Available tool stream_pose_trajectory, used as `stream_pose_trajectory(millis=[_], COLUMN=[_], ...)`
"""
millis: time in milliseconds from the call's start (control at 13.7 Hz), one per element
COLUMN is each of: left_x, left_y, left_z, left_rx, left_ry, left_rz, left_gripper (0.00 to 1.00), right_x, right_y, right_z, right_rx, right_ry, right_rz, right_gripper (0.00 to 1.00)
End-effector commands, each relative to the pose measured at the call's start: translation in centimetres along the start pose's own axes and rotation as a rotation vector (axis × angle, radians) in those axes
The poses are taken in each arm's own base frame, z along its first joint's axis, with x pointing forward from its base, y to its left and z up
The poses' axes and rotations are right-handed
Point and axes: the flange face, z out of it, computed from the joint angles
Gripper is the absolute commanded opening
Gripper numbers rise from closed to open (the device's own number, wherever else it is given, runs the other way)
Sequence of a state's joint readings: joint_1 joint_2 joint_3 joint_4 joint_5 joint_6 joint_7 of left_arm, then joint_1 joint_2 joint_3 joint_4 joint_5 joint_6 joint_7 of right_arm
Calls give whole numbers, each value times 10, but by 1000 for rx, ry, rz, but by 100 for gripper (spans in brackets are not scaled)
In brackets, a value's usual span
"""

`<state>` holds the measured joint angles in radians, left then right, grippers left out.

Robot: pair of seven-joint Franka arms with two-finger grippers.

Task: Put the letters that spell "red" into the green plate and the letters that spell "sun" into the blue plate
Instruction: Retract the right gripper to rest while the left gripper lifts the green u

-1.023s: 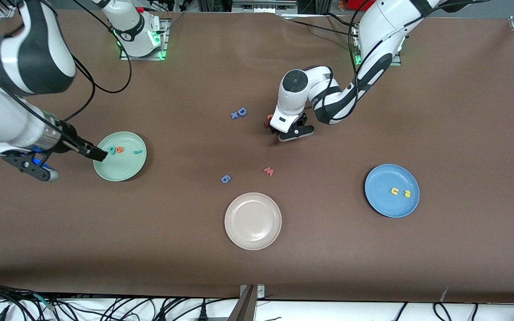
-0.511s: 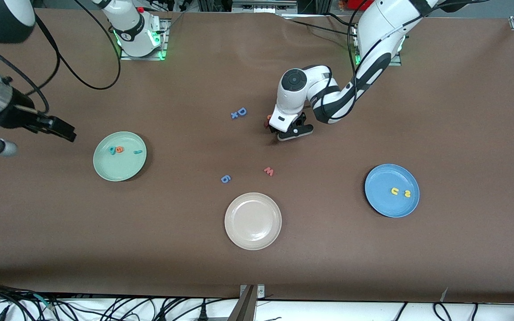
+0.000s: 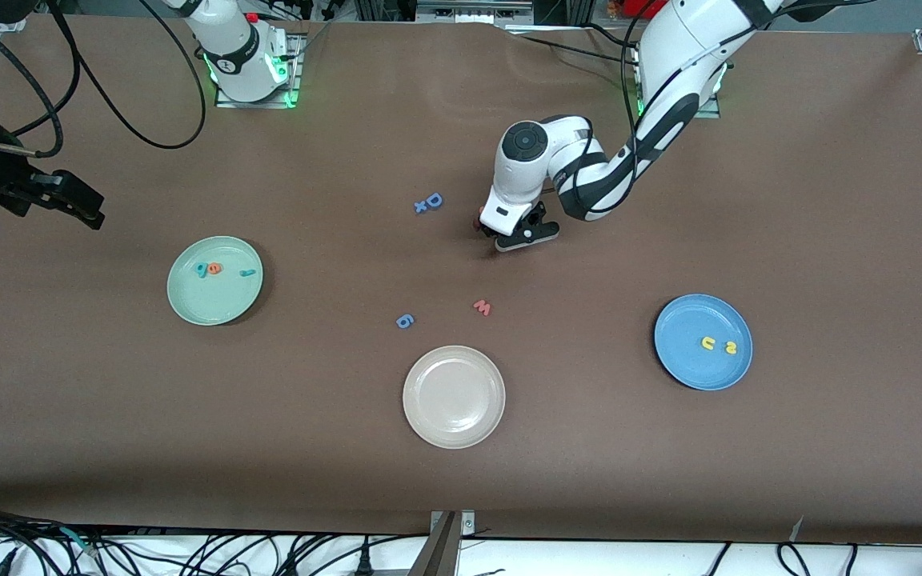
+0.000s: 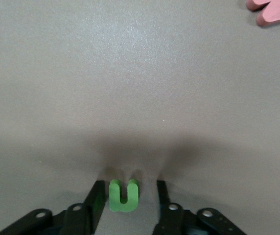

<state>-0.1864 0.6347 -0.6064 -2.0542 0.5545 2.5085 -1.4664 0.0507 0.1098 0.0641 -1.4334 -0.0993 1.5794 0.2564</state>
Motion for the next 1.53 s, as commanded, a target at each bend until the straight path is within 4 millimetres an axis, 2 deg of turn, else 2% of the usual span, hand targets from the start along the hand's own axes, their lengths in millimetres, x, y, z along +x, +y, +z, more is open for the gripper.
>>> stream_pose_trajectory(millis=[0, 219, 438, 585, 877, 1023, 1169, 1461], left_x=[1, 2, 1, 2, 10, 29, 40, 99], left_y=[0, 0, 0, -1, -5, -5, -3, -13], left_z=[2, 2, 2, 3, -3, -16, -24, -51], left_rx=[14, 14, 14, 16, 47, 74, 75, 33], left_ry=[26, 26, 26, 26, 37, 50, 56, 88], left_rz=[8, 10, 11, 10, 13, -6, -10, -47], left_gripper=[42, 33, 32, 24, 18, 15, 13, 14], right_x=[-2, -3, -1, 0, -3, -3, -5, -8], right_y=[0, -1, -3, -6, -6, -6, -6, -11], right_z=[9, 12, 16, 21, 20, 19, 20, 18], right_rx=[-19, -21, -22, -24, -31, -29, -31, -32], right_ry=[-13, -22, -28, -37, -57, -56, -64, -70], right_rz=[-17, -20, -21, -25, -27, -27, -27, -34], right_gripper=[100, 100, 100, 100, 100, 100, 100, 100])
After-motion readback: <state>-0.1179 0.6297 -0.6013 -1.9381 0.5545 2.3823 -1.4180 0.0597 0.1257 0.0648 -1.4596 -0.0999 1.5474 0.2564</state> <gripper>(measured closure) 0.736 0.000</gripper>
